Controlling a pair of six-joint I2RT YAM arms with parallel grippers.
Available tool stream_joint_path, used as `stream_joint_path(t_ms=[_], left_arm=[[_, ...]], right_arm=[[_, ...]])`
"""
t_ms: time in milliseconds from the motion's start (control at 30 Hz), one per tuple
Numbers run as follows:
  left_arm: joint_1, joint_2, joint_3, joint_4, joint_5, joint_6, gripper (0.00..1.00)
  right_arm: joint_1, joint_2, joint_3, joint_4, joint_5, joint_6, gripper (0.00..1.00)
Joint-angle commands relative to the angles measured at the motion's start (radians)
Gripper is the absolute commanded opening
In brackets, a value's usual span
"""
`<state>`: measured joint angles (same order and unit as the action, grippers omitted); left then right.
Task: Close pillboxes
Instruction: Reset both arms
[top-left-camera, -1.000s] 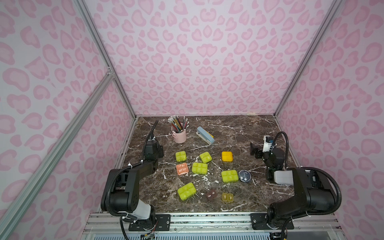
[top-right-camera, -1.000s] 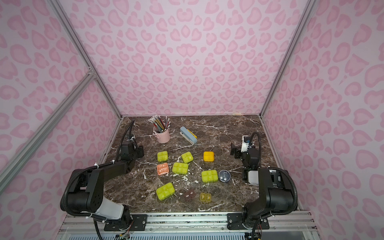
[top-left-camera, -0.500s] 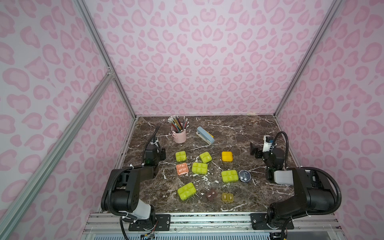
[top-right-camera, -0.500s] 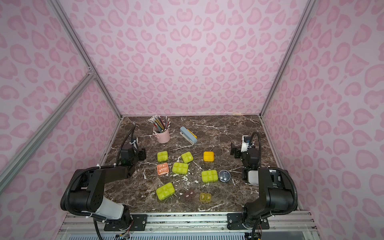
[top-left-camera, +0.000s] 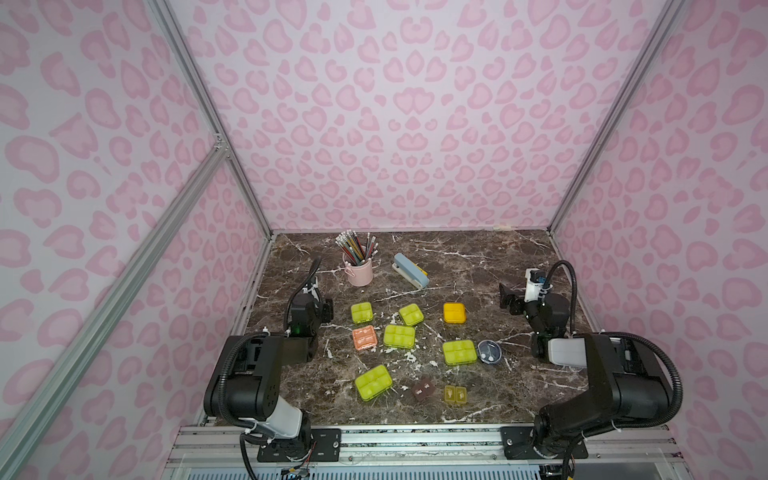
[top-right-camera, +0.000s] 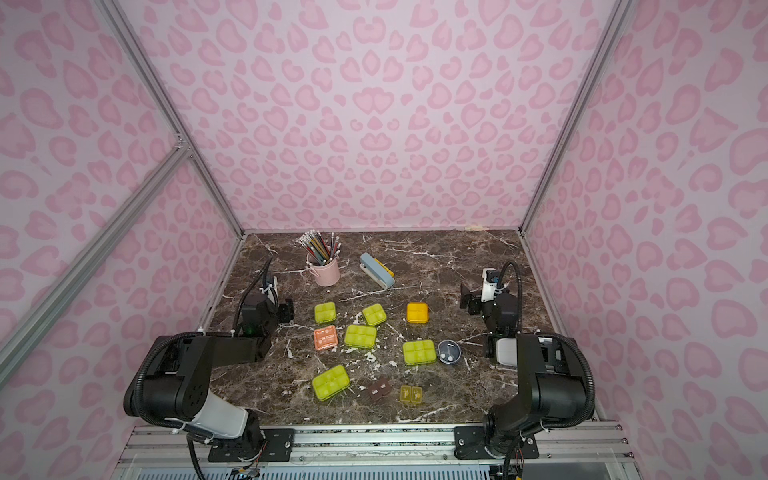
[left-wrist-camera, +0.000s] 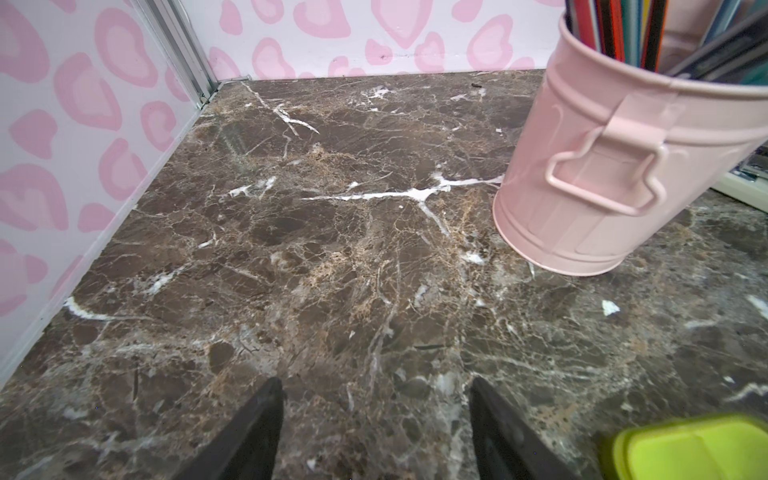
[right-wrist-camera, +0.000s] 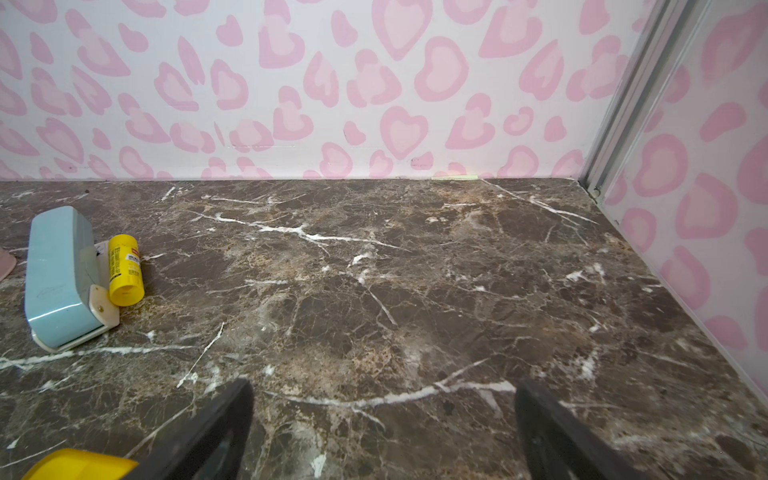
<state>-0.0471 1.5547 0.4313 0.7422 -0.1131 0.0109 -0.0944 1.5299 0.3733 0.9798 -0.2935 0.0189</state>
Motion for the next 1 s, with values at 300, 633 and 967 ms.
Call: stream_joint_path(t_ms=[300,633,967], left_arm=[[-0.001,0.001,0.001,0.059,-0.002,0.002,0.98],[-0.001,0.001,0.001,0.059,-0.002,0.002,0.98],[-0.002,0.001,0.003,0.059,-0.002,0.003,0.98]], right_arm=[[0.053,0.007,-0.162,0.320,0.128,-0.023,0.98],[0.045,0.007,-0.137,0.266,0.156,-0.004,0.98],[0.043,0.004,-0.139,0.265,0.155,-0.002,0.99]])
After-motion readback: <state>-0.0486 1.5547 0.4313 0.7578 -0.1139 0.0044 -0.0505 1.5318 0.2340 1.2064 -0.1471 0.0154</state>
